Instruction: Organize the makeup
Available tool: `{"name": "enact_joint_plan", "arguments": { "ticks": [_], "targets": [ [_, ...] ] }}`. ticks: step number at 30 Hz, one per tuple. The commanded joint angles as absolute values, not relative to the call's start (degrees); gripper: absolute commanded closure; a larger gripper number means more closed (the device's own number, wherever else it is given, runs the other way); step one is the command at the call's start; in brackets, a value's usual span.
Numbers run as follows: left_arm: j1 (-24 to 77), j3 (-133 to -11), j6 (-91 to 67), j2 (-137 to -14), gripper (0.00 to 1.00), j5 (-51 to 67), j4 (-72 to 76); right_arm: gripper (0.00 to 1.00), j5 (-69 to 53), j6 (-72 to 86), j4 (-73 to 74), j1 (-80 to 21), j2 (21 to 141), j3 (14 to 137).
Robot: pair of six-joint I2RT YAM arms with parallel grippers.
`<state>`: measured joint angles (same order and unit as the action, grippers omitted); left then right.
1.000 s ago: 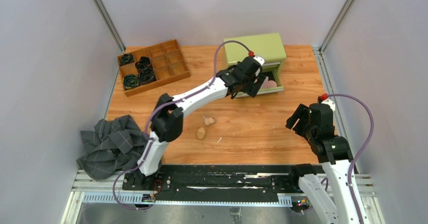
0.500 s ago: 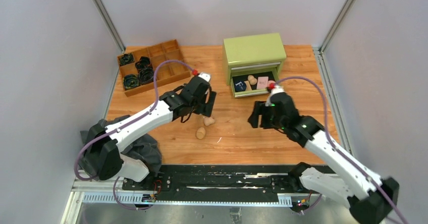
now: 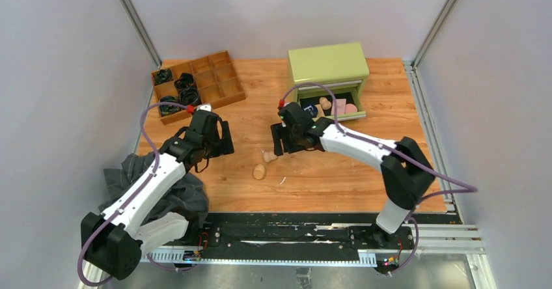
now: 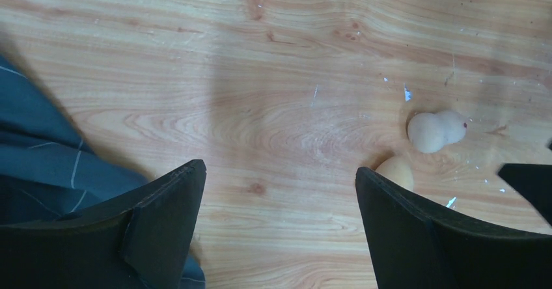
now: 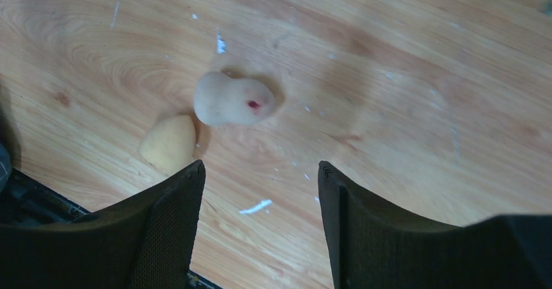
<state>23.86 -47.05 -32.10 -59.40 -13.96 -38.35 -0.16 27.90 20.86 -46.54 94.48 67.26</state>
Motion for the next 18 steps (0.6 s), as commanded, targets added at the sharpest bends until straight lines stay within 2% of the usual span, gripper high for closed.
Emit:
{"name": "enact_joint_plan", "arguments": {
  "ticks": [1, 6, 8, 16, 18],
  "targets": [
    [22.7, -46.8, -33.0, -58.0, 0.1, -13.1, -39.1, 0.38, -3.0, 26.4, 20.8, -48.5, 101.8, 73.4],
    [22.6, -46.7, -32.5, -57.4, 0.1, -13.5, -39.5, 0.41, -5.7, 25.7, 21.7, -48.5, 109.3, 78.0],
    [22.6, -46.7, -32.1, -57.2, 0.1, -13.8, -39.6, 0.45, -6.4, 26.2, 22.0, -48.5, 111.7, 79.5],
    [22.5, -46.2, -31.2, -56.9, 0.1, -14.4, -39.5, 0.83, -6.3, 28.0, 21.7, -48.4, 112.6, 78.5],
    [22.5, -46.2, -31.0, -56.9, 0.1, -14.3, -39.4, 0.96, -5.2, 27.9, 21.7, -48.4, 111.0, 77.7]
  ]
}}
